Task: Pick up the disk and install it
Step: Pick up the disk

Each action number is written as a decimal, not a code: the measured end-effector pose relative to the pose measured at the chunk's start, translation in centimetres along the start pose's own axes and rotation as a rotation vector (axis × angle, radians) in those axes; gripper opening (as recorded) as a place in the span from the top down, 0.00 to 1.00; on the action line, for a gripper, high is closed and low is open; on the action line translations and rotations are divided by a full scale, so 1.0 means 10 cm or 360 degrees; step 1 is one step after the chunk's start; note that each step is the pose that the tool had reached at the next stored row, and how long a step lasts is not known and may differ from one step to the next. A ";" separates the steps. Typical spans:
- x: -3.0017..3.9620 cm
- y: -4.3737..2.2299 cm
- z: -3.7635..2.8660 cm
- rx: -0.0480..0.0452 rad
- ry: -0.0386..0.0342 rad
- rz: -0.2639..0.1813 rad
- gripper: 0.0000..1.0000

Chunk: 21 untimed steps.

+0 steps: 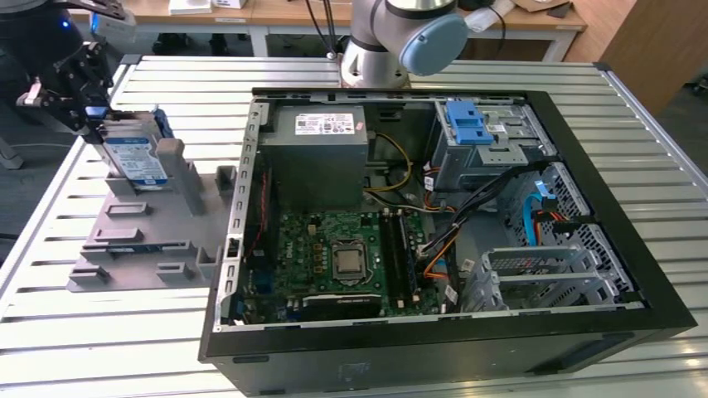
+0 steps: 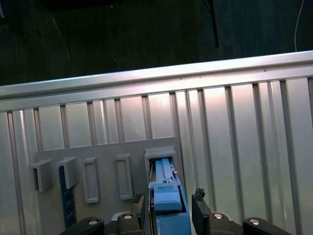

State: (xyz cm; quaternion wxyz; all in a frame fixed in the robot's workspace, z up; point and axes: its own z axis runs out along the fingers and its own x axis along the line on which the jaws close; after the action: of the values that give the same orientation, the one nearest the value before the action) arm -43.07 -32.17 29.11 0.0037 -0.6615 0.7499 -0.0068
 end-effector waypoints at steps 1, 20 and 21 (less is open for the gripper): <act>-0.002 0.000 0.004 0.0000 0.0001 0.0000 0.49; -0.014 0.002 0.012 0.0000 0.0003 0.0000 0.63; -0.013 0.002 0.011 0.0000 0.0003 0.0000 0.63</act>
State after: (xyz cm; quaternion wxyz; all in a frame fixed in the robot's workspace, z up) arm -43.08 -32.03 28.99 0.0030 -0.6615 0.7499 -0.0075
